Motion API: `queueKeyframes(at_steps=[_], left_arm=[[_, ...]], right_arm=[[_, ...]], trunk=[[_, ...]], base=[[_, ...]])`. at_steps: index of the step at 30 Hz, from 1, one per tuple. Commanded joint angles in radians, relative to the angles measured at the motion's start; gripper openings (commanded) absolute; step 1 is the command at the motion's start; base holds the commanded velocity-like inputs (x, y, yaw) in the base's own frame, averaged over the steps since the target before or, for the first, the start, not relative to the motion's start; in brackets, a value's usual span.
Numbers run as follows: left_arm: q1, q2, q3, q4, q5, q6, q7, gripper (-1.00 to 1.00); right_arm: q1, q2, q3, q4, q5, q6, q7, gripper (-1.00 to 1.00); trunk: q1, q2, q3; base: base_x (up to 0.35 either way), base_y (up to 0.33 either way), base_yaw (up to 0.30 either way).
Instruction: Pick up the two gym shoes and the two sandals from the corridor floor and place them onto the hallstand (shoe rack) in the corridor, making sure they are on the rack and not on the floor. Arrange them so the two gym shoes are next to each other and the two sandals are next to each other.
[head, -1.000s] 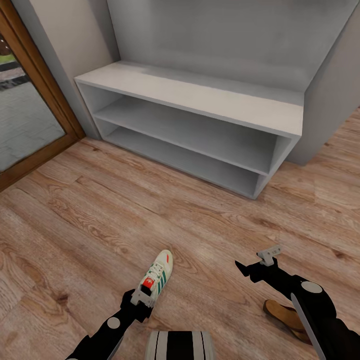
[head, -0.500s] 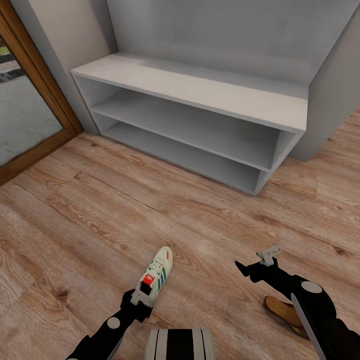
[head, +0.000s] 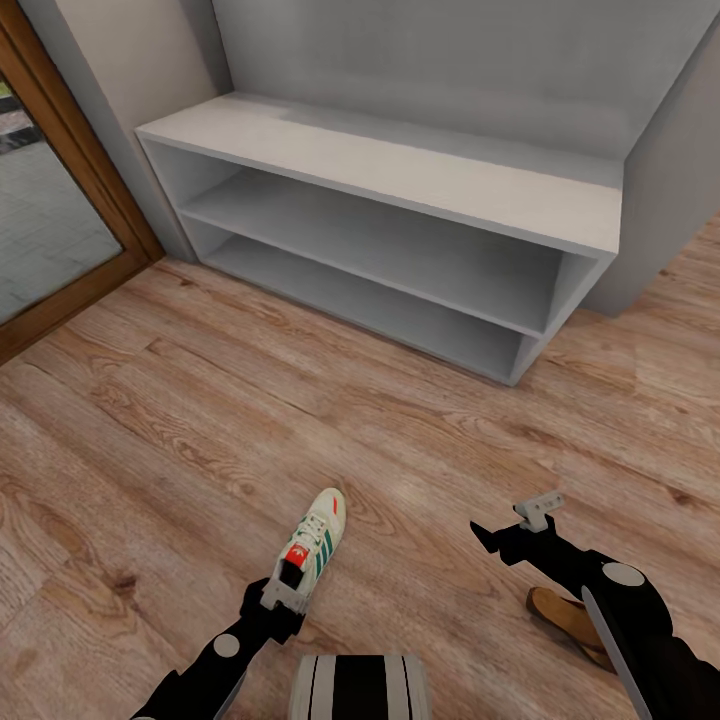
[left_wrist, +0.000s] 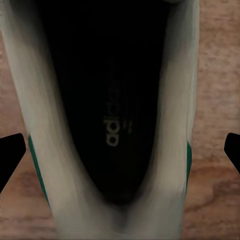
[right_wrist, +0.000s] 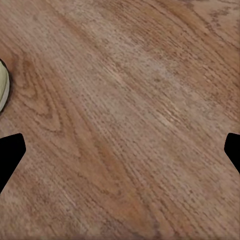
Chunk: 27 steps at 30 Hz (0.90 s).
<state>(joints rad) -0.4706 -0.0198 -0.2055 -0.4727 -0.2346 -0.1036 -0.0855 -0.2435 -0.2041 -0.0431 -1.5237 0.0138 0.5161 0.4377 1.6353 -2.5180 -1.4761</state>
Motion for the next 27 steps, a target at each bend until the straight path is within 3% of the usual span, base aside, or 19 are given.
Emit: queueKeyframes(at_steps=[1,5,10,25,26,27], left_arm=[[0.0,0.0,0.002,0.0,-0.01,-0.004,0.001,1.0],[0.0,0.0,0.003,0.001,-0.01,-0.004,0.02,1.0],[0.0,0.0,0.003,0.005,-0.009,-0.004,0.031,1.0],[0.0,-0.003,0.003,0.008,-0.009,-0.002,0.035,1.0],[0.0,-0.002,0.003,0.008,-0.009,-0.002,0.035,-1.0],[0.0,-0.002,0.003,0.008,-0.009,-0.002,0.035,-1.0]], right_arm=[[0.0,0.0,-0.001,-0.001,0.002,0.005,0.006,1.0],[0.0,0.0,-0.001,-0.001,0.002,0.005,0.006,1.0],[0.0,0.0,-0.001,-0.001,0.002,0.005,0.006,1.0],[0.0,0.0,-0.001,-0.001,0.002,0.005,0.006,1.0],[0.0,0.0,-0.001,-0.001,0.002,0.005,0.006,1.0],[0.0,0.0,-0.001,-0.001,0.002,0.005,0.006,1.0]], trunk=[[0.0,0.0,-0.001],[0.0,0.0,-0.001],[0.002,-0.001,-0.02],[0.002,-0.001,-0.02],[0.002,-0.001,-0.02],[0.002,-0.001,-0.02]], base=[[0.0,0.0,0.0],[0.0,0.0,0.0],[0.0,0.0,0.0],[0.0,0.0,0.0],[0.0,0.0,0.0],[0.0,0.0,0.0]])
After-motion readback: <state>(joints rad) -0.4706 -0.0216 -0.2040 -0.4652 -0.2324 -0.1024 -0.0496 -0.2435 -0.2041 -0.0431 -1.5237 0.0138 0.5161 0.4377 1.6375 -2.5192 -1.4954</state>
